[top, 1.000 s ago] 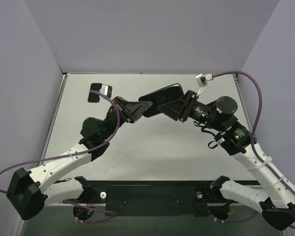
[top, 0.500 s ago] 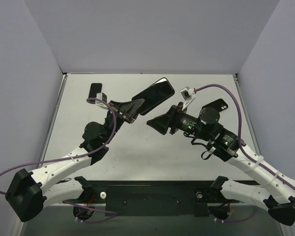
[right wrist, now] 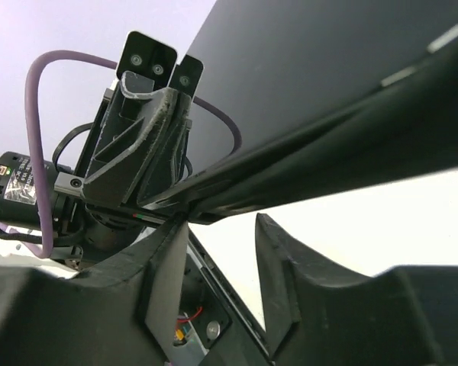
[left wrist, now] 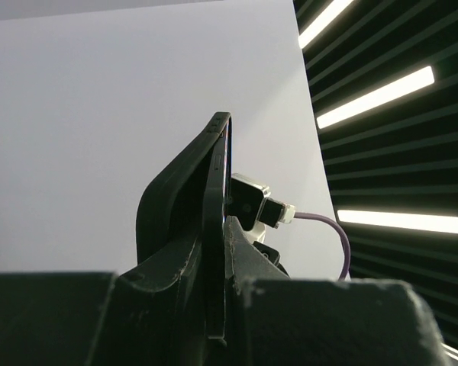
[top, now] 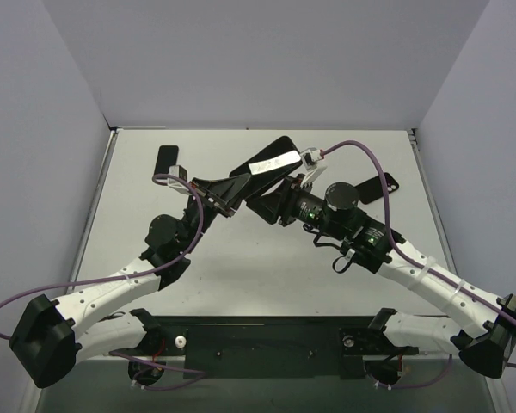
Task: Take the phone out of the phone case
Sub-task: Remove the phone case from the phone, then place the phone at the center of the board.
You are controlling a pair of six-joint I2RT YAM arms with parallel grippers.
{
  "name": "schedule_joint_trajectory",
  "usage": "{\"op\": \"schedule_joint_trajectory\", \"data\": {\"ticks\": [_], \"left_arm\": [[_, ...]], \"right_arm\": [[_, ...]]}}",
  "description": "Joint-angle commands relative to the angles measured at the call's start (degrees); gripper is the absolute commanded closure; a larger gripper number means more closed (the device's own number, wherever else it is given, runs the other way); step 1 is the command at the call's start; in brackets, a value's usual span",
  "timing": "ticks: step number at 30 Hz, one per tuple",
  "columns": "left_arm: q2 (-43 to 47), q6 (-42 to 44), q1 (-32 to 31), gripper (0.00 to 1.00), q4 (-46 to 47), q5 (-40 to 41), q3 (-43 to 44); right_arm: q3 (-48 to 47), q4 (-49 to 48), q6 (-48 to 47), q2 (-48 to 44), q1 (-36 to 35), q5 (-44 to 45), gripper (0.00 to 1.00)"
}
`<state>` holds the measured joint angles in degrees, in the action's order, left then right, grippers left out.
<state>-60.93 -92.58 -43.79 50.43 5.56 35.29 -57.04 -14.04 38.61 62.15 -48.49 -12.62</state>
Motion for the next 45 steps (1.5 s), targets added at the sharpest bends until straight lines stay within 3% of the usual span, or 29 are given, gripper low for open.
{"op": "schedule_joint_trajectory", "data": {"ticks": [1, 5, 9, 14, 16, 17, 21, 26, 29, 33, 36, 39, 41, 45], "left_arm": [[1.8, -1.8, -0.6, 1.0, 8.8, 0.1, 0.9], [2.1, -2.3, -0.7, 1.0, 8.8, 0.5, 0.6], [1.7, -2.7, -0.9, 1.0, 9.4, 0.6, 0.2], [1.2, -3.3, -0.8, 1.0, 10.7, 0.5, 0.1], [1.3, -3.4, -1.0, 1.0, 11.0, 0.4, -0.4], [1.6, -3.6, -1.1, 1.0, 10.8, 0.8, -0.7], [2.7, -1.3, -0.9, 1.0, 10.2, 1.0, -1.0], [4.1, 2.2, -0.9, 1.0, 9.0, 1.1, -0.6], [4.8, 8.8, -0.8, 1.0, 7.5, 0.7, 0.0], [8.3, 17.1, -0.2, 1.0, -4.0, 3.0, 0.7], [10.0, 23.0, 2.6, 1.0, -12.1, 5.1, 0.7], [9.7, 22.5, 8.7, 1.0, -15.0, 4.1, -0.5], [7.7, 17.6, 16.1, 1.0, -14.1, 2.8, -2.2], [-2.3, 9.3, 23.7, 1.0, -1.6, 5.0, -5.4]], "right_arm": [[-1.4, -5.4, 0.0, -0.6, -0.6, 7.0, 0.7], [-1.6, -5.8, -0.5, 0.0, -0.7, 8.2, 0.73], [-1.0, -8.2, 0.1, 0.3, -1.0, 9.8, 0.68], [-0.4, -8.0, 0.5, 0.2, -1.3, 18.1, 0.7], [-0.4, -7.8, -0.1, 0.6, -1.3, 20.4, 0.82], [-1.3, -5.4, -0.3, 1.1, -1.2, 22.4, 1.0], [-0.9, 1.4, -0.5, 0.8, -0.3, 29.2, 1.0], [4.6, 4.6, 5.3, -1.9, 5.8, 30.6, 1.0], [7.0, 7.0, 6.2, -4.0, 10.2, 29.1, 1.0], [9.0, 13.9, 4.8, -8.6, 18.2, 24.2, 1.0], [10.1, 21.0, -0.9, -13.2, 22.7, 22.8, 1.0], [10.7, 25.4, -4.5, -18.5, 25.4, 21.7, 1.0], [11.2, 27.4, -5.7, -21.5, 26.2, 19.7, 1.0], [12.5, 29.5, -6.9, -25.5, 26.5, 18.8, 1.0]]}}
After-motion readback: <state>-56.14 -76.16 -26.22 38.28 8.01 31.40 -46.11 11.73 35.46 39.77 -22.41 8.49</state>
